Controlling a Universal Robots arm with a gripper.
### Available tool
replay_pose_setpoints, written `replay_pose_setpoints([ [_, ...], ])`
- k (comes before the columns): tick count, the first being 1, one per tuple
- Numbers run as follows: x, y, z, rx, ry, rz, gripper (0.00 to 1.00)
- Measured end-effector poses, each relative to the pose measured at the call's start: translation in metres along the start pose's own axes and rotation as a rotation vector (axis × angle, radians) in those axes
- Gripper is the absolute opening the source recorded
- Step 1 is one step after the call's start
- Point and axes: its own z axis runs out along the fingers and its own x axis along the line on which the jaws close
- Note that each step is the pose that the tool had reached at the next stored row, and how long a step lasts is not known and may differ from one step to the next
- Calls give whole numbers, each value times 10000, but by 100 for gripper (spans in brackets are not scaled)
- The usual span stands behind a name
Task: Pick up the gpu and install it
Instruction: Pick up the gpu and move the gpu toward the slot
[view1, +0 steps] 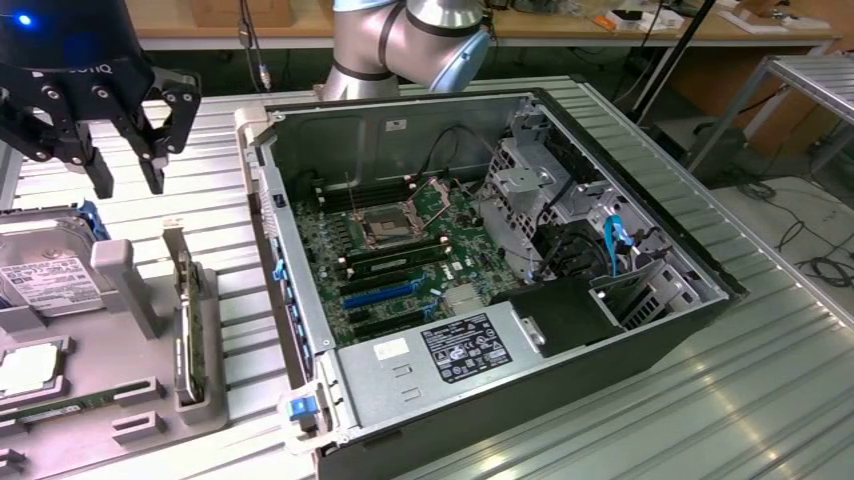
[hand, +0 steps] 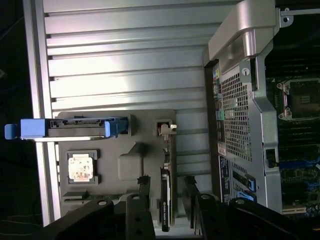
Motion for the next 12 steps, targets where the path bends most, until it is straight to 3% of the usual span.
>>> replay_pose_setpoints([
  [1, 0, 0, 0, 0, 0, 0, 49],
  [2, 0, 0, 0, 0, 0, 0, 49],
  [3, 0, 0, 0, 0, 0, 0, 56],
  [12, 0, -1, 0, 0, 0, 1, 56],
])
